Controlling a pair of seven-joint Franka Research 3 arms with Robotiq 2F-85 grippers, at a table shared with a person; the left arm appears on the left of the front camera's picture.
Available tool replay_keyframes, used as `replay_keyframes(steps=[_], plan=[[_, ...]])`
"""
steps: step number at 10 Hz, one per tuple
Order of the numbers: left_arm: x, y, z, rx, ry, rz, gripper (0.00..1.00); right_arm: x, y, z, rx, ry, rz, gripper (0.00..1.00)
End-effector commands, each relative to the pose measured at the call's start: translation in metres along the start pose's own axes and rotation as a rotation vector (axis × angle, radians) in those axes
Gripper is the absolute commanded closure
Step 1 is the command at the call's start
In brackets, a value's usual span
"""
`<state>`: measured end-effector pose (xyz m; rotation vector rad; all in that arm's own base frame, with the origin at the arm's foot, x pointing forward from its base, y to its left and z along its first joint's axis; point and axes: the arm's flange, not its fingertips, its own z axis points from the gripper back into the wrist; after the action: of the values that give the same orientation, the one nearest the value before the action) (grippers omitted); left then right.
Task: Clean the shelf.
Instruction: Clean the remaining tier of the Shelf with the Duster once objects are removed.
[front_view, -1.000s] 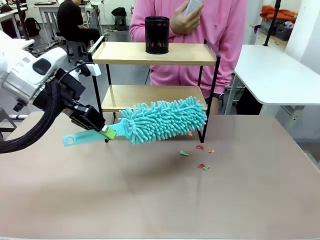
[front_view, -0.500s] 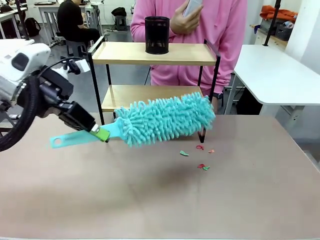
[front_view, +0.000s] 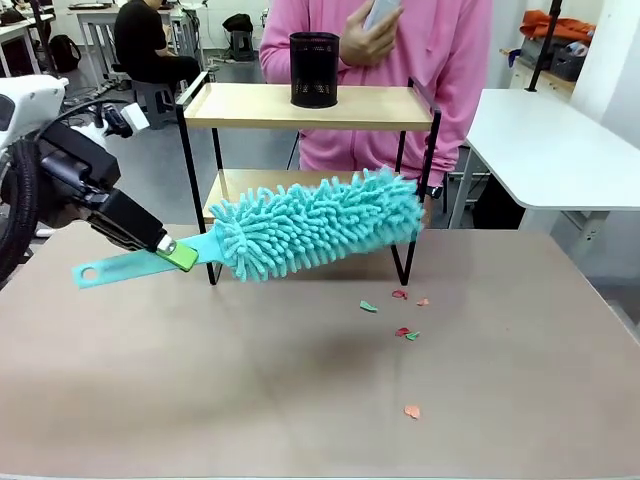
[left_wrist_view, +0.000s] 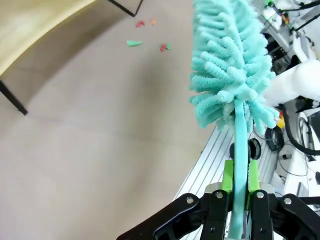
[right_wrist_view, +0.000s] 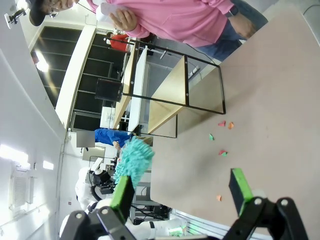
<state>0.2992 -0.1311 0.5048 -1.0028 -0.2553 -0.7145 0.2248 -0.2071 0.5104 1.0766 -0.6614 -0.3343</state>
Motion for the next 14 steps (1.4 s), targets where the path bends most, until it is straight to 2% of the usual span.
replay_keyframes(steps=[1,3,4,5,7,8,9,10,11,12,13,14], plan=[[-0.010,-0.012,0.006,-0.065,-0.098,-0.017,0.88,0.002,0.001,-0.001,0.024,-0.010,0.024,0.00],[-0.020,-0.024,0.052,-0.176,-0.263,-0.035,0.88,0.002,0.001,-0.001,0.024,-0.010,0.024,0.00],[-0.030,-0.028,0.090,-0.266,-0.390,-0.050,0.88,0.002,0.001,-0.001,0.024,-0.010,0.024,0.00],[-0.043,-0.026,0.118,-0.303,-0.527,-0.031,0.88,0.002,0.001,-0.001,0.024,-0.010,0.024,0.00],[-0.075,-0.014,0.151,-0.262,-0.764,0.051,0.88,0.002,0.001,-0.001,0.024,-0.010,0.024,0.00],[-0.086,-0.001,0.159,-0.179,-0.882,0.182,0.88,0.002,0.001,-0.001,0.024,-0.010,0.024,0.00],[-0.097,0.016,0.159,-0.062,-0.975,0.393,0.88,0.002,0.001,-0.001,0.024,-0.010,0.024,0.00],[-0.108,0.033,0.156,0.047,-0.987,0.588,0.88,0.002,0.001,-0.001,0.024,-0.010,0.024,0.00],[-0.119,0.051,0.155,0.066,-0.960,0.767,0.88,0.002,0.001,-0.001,0.024,-0.010,0.024,0.00],[-0.130,0.067,0.155,0.088,-0.966,0.851,0.88,0.002,0.001,-0.001,0.024,-0.010,0.024,0.00],[-0.130,0.081,0.148,0.098,-0.880,0.932,0.88,0.002,0.001,-0.001,0.024,-0.010,0.024,0.00],[-0.123,0.089,0.137,0.244,-0.754,1.021,0.88,0.002,0.001,-0.001,0.024,-0.010,0.024,0.00]])
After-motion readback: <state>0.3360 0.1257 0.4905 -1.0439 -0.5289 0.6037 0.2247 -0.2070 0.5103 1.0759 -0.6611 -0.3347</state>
